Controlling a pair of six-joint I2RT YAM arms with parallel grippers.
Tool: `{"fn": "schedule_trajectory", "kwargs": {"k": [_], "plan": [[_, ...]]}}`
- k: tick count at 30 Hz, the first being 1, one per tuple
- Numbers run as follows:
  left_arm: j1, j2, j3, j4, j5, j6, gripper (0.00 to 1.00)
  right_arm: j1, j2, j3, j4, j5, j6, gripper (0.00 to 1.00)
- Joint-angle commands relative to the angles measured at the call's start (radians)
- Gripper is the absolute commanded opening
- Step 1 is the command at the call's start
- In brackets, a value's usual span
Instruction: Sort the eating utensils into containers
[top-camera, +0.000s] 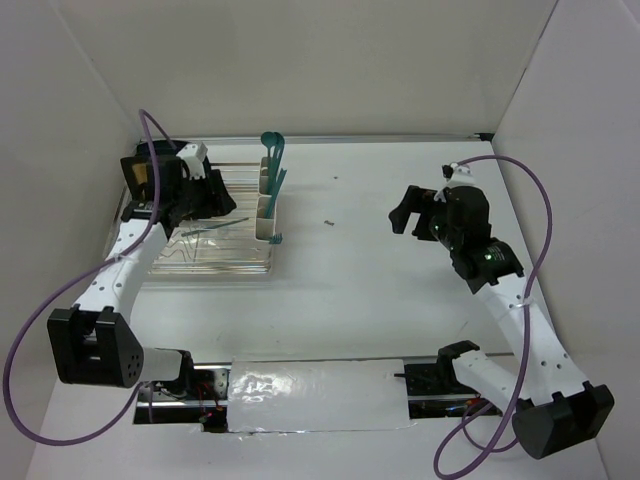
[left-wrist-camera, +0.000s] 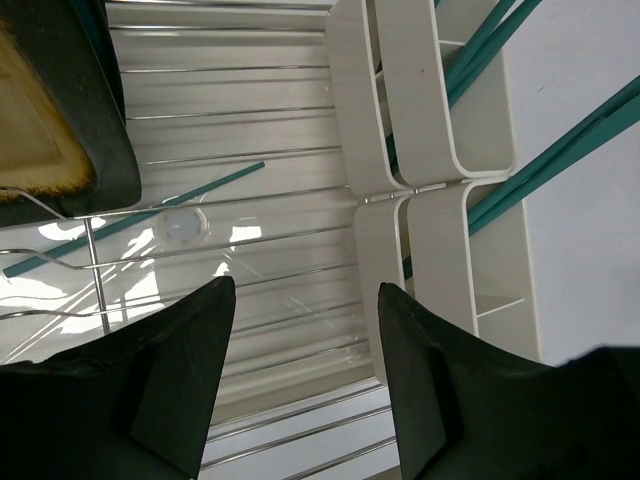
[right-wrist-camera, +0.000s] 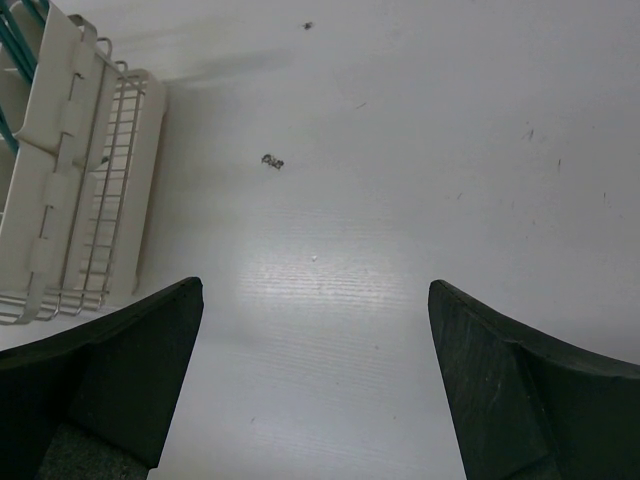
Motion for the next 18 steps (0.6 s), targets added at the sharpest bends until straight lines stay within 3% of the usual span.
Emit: {"fn": "schedule_trajectory", "kwargs": {"k": [1,18], "plan": [[0.008,-0.004,-0.001,0.047,0.024,0.000,0.71,-0.005,0.010,0.008,0.017,0.016,-0.028,1.00],[0.006,-0.106,-0.050,0.079,0.044,-0.011,0.76,-0.005,0.094,0.062,0.066,0.024,-0.054,1.00]]}}
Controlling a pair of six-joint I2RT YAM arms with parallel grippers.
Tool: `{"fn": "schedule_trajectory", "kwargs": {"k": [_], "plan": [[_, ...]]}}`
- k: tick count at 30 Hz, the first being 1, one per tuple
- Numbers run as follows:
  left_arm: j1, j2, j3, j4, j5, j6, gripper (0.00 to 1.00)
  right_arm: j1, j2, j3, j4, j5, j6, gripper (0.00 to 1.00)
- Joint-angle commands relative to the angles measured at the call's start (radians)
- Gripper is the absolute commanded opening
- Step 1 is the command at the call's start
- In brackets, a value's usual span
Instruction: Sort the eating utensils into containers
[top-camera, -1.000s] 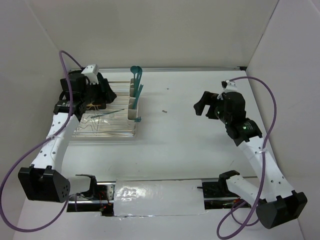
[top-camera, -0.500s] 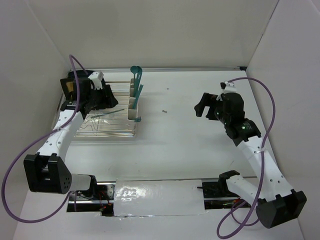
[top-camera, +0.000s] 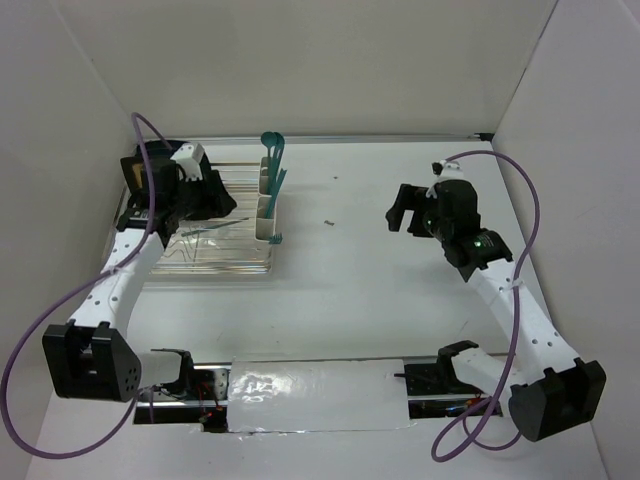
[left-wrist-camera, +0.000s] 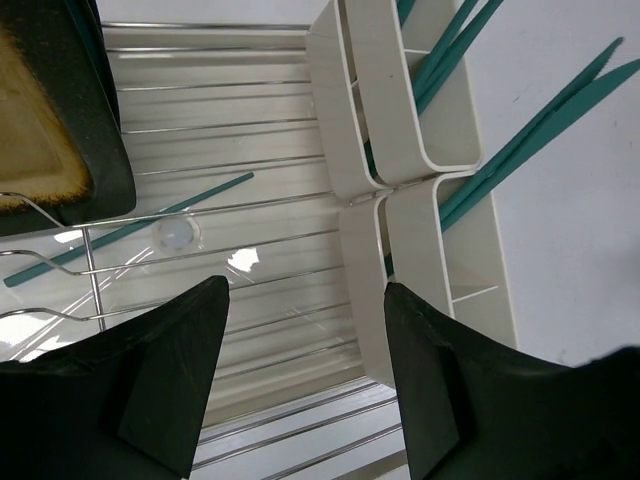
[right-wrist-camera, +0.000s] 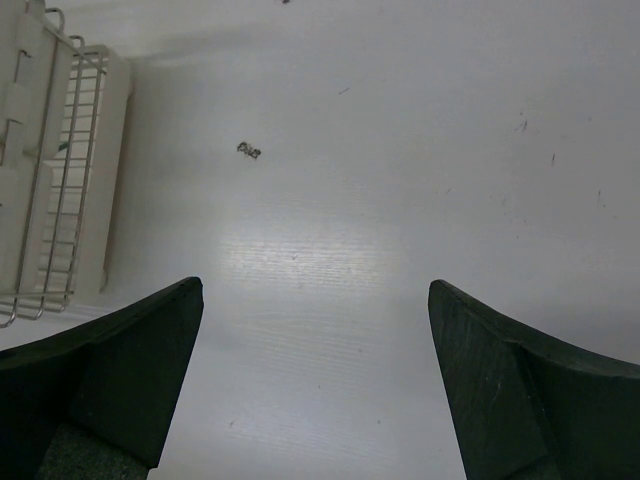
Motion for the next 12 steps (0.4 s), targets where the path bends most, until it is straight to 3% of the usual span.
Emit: {"fn": "schedule_trajectory", "kwargs": {"k": [1,12], "plan": [[0.003,-0.069,-0.016,0.060,0.026,-0.014,0.76,-0.003,0.001,0.055,0.047,0.027,-0.010,1.00],[0.006,-0.172,-0.045,0.074,0.024,-0.032,0.81,-0.004,-0.063,0.078,0.067,0.116,-0.023,1.00]]}}
